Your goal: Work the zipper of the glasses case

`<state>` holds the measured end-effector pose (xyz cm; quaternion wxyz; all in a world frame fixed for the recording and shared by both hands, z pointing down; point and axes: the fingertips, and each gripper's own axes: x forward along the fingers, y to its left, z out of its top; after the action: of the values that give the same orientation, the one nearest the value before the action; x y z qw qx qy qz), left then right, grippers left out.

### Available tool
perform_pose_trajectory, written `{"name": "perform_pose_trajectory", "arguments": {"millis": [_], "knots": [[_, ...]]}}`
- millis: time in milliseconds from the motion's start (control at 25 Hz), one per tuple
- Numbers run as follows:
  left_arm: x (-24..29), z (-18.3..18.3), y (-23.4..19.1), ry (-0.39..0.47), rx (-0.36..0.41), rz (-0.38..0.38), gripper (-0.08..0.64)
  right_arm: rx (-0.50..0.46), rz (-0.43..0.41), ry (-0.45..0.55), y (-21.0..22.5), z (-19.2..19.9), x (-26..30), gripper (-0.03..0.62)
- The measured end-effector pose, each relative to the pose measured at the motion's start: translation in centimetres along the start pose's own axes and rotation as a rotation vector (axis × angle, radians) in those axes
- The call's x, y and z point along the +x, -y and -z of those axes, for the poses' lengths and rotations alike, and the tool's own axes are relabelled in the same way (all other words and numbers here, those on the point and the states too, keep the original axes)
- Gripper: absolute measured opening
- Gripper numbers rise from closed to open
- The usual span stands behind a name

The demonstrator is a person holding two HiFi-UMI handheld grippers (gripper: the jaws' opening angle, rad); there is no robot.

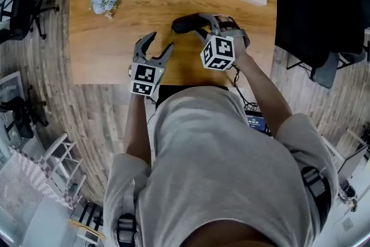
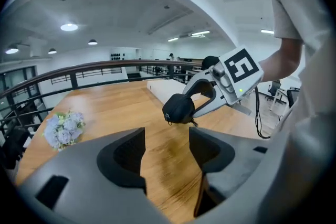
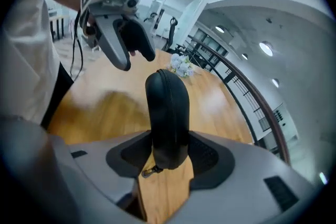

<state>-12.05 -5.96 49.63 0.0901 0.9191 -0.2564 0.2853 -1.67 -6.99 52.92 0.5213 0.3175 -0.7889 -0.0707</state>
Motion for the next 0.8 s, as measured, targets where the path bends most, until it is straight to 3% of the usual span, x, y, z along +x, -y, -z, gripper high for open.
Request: {"name": "perform_pose_trajectory", "arguments": {"millis": [200,360,680,800], "knots": [[0.8,2.5,-1.5,-0.022,-0.124,-0.077,0.264,-0.115,0.094,-0.121,0.4,0.5,2.3,0.227],[0.8,3.9,-2.1,-0.057,-0.155,-0.126,0.221,-0.166,0.106,-0.157,-0.4,0.7,4.0,0.227],[0.8,5.5,-2.0,-0.063,-0.221,-0.132,0.204,-0.139,0.137,-0.154,-1.1,0.8,5.0,0.207],[0.9,5.5,-2.0,-0.061,-0.238,-0.138,0.201,-0.073,0.137,-0.106,-0.9,0.5,4.7,0.209]]}}
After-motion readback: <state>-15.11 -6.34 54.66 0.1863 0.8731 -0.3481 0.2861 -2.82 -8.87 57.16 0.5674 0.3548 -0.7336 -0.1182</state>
